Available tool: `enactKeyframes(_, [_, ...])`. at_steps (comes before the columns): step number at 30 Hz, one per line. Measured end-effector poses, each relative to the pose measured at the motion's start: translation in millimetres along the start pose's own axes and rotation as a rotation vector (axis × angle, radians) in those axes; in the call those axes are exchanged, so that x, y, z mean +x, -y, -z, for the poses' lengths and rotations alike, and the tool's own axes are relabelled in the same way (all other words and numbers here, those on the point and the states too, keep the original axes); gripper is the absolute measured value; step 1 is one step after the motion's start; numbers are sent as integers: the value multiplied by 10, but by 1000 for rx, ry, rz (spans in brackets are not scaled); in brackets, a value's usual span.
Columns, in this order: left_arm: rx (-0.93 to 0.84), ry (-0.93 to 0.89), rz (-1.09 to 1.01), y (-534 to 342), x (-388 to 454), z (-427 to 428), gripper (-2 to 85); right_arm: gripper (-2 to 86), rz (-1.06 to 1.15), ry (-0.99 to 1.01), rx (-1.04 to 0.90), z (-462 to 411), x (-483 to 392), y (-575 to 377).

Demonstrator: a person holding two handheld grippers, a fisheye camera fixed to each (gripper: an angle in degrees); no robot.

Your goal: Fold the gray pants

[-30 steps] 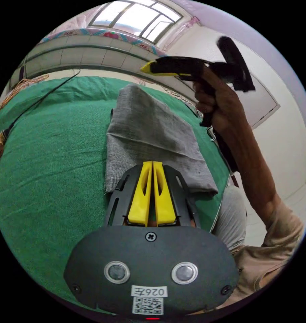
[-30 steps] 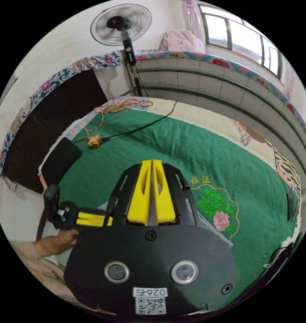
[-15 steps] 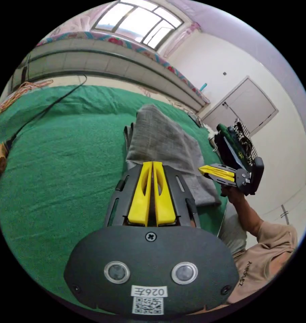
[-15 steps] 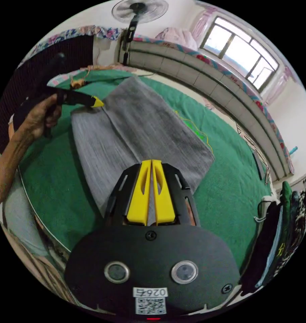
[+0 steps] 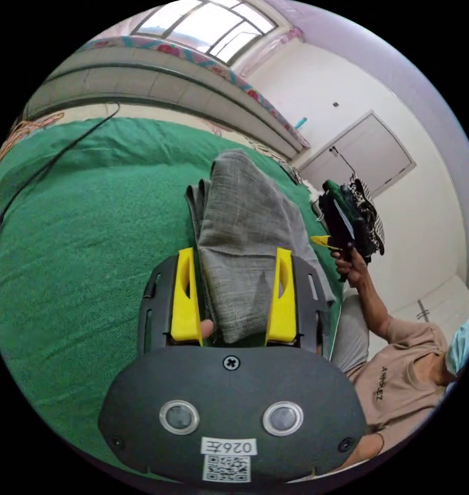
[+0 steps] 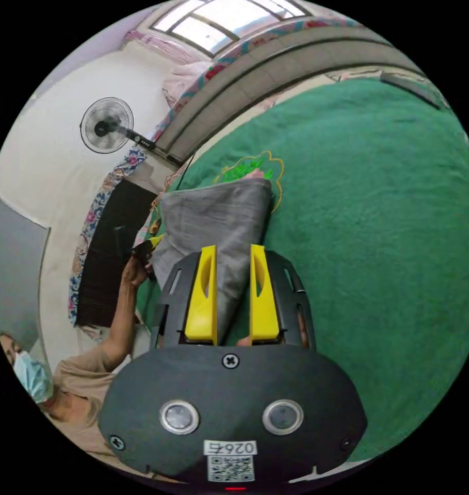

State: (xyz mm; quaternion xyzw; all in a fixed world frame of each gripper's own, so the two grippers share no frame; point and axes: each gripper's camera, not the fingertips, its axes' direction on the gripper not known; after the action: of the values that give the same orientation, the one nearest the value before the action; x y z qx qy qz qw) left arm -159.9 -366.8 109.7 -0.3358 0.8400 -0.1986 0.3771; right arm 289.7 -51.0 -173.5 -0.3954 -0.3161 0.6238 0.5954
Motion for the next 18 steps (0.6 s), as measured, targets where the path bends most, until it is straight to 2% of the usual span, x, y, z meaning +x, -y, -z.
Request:
enactKeyframes(2, [-21, 7, -69, 4, 135, -97, 253, 77, -53, 25, -12, -43, 25, 19])
enactKeyframes(4, [-42, 201, -87, -6, 266, -246, 210, 71, -29, -41, -11, 48, -68, 13])
enactKeyframes(6, [-41, 256, -46, 13, 279, -310, 190, 77, -5, -37, -23, 165, -143, 0])
enactKeyframes(10, [-51, 183, -43, 27, 213, -371, 179, 68, -89, 63, 77, 704, -83, -160])
enactKeyframes(12, [-37, 138, -36, 12, 175, -403, 178, 84, -118, 8, 50, 804, -47, -231])
enactKeyframes(14, [-11, 104, 2, -3, 129, -456, 177, 116, -161, 40, 4, 798, -11, -295])
enactKeyframes(18, [25, 31, 41, -32, 114, -596, 173, 115, -133, 27, 7, 714, -203, -307])
